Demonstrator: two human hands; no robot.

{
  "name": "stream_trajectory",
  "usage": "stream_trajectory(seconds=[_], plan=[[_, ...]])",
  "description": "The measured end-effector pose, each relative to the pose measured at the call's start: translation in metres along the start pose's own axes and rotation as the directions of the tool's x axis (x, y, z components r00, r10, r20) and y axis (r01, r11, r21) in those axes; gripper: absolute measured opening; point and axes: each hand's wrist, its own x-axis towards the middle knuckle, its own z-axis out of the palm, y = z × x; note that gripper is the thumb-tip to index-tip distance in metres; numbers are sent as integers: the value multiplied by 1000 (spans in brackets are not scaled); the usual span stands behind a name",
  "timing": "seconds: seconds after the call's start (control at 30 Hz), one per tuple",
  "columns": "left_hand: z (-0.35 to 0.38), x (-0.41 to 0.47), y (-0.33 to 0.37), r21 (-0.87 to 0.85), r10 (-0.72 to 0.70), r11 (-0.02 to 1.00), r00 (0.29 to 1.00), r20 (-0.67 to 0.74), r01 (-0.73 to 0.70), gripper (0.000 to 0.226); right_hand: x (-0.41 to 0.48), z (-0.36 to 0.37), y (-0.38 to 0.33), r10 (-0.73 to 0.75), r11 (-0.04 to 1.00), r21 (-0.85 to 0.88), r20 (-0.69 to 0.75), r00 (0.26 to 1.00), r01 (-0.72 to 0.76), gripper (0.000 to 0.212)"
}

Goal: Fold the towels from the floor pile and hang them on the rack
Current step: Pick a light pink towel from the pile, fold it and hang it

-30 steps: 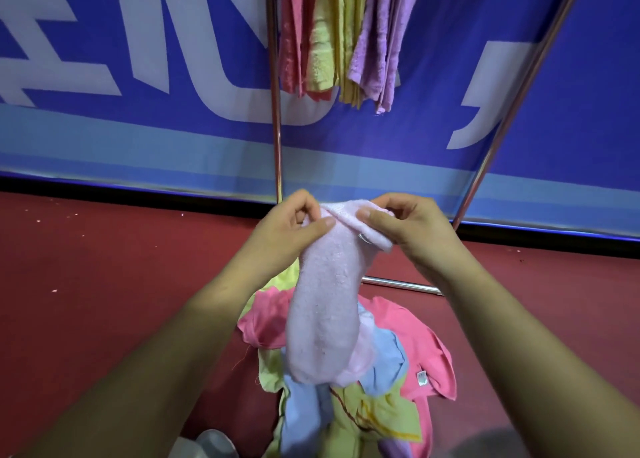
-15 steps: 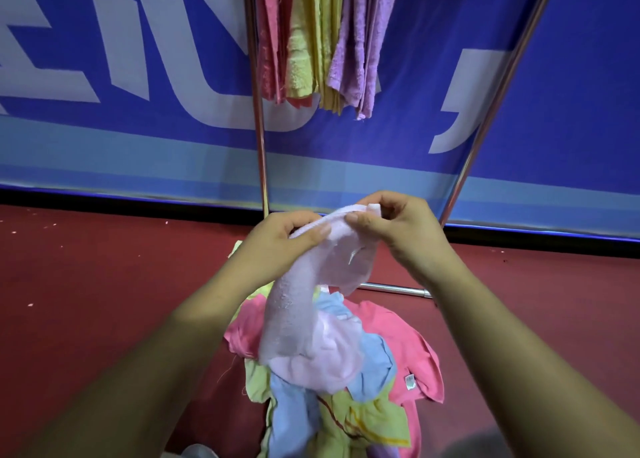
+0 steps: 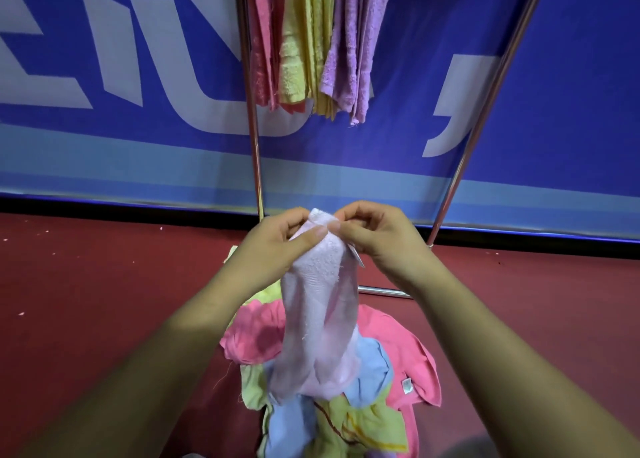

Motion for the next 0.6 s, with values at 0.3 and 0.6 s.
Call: stream_trajectory(seconds=[0.3, 0.6], plan=[[-11, 1, 3, -101, 56, 991, 949, -309, -91, 32, 1, -18, 20, 364, 752, -636, 185, 913, -171, 22], [-28, 0, -9, -161, 2, 987, 990, 143, 21, 47, -5, -17, -14, 131, 939, -321, -11, 991, -128, 29]])
